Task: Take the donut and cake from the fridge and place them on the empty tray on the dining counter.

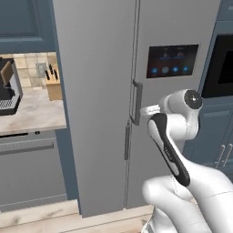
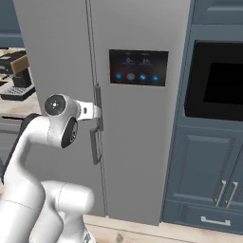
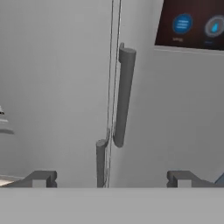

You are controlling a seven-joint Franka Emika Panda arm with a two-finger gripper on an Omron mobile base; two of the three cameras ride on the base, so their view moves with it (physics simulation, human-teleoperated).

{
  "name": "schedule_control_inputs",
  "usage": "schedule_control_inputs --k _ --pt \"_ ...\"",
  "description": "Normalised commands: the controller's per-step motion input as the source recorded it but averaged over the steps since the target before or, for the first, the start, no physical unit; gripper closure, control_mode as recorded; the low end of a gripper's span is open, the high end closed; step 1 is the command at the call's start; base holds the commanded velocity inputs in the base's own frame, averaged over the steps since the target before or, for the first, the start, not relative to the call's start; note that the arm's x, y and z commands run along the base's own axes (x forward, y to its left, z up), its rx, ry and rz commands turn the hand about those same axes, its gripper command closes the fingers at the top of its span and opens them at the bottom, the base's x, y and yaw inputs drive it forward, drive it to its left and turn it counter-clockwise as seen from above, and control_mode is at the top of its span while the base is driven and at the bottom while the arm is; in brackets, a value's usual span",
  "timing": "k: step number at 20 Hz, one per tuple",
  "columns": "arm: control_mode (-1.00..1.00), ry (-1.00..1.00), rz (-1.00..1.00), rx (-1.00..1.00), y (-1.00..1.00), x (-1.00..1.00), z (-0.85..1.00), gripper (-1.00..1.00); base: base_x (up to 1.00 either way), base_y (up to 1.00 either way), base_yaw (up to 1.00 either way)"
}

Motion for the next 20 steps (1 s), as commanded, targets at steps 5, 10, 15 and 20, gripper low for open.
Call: schedule_control_inputs --k 5,10,15,20 --pt "-1.0 -0.07 0.0 0.0 0.0 0.66 -0.12 -1.0 0.0 0.0 0.0" --pt "-1.0 0.04 0.0 0.0 0.0 0.41 0.0 -1.0 0.0 0.0 0.0" --pt "-1.0 0.02 0.0 0.0 0.0 0.52 0.0 -1.0 0.0 0.0 0.0" --pt "-1.0 0.0 0.0 0.0 0.0 0.58 0.0 -1.0 0.0 0.0 0.0"
